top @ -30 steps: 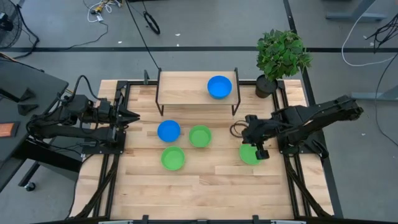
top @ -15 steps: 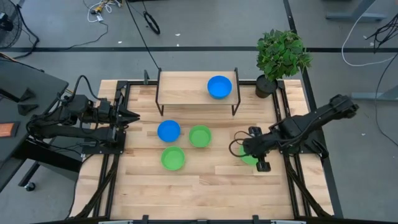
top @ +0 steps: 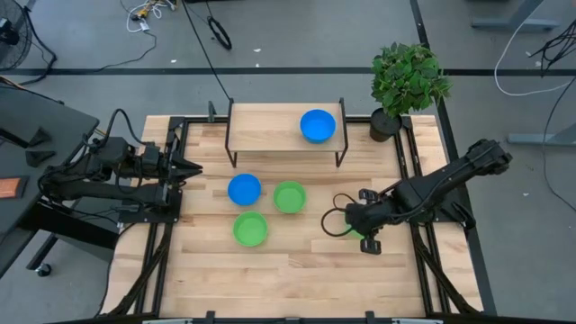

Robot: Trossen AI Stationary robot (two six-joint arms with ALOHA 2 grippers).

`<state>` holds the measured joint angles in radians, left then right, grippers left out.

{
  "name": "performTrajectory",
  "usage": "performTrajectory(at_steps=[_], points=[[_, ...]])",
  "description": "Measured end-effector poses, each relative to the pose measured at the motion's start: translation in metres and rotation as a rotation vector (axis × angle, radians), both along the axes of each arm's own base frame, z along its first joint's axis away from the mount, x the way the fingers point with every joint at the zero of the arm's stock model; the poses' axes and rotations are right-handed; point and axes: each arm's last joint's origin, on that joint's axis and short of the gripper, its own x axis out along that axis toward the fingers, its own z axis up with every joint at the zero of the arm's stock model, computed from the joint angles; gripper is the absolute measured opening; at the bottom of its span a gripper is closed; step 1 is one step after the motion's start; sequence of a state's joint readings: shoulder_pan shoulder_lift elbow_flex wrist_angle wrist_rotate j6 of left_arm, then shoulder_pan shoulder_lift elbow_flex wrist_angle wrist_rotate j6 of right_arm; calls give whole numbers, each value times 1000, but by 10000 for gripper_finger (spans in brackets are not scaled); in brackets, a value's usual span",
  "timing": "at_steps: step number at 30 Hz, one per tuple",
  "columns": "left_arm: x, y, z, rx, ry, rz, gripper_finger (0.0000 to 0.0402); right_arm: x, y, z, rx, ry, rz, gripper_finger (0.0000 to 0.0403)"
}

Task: Pick & Place Mini bowls
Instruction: Put the right green bowl on the shelf

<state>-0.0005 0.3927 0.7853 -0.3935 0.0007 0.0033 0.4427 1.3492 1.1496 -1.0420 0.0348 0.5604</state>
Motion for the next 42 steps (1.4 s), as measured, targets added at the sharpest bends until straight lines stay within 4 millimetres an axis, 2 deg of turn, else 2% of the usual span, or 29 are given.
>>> performTrajectory(at_steps=[12,20,31,42], points=[[0,0,0,0,0,0,48,14,7,-22,40,111,-282,20],[0,0,0,0,0,0,48,22,9,-35,47,172,-336,38],[0,0,0,0,-1,0,48,32,5,-51,32,196,-360,116],[0,0,0,0,0,0,48,21,-3,-83,25,258,-431,178]])
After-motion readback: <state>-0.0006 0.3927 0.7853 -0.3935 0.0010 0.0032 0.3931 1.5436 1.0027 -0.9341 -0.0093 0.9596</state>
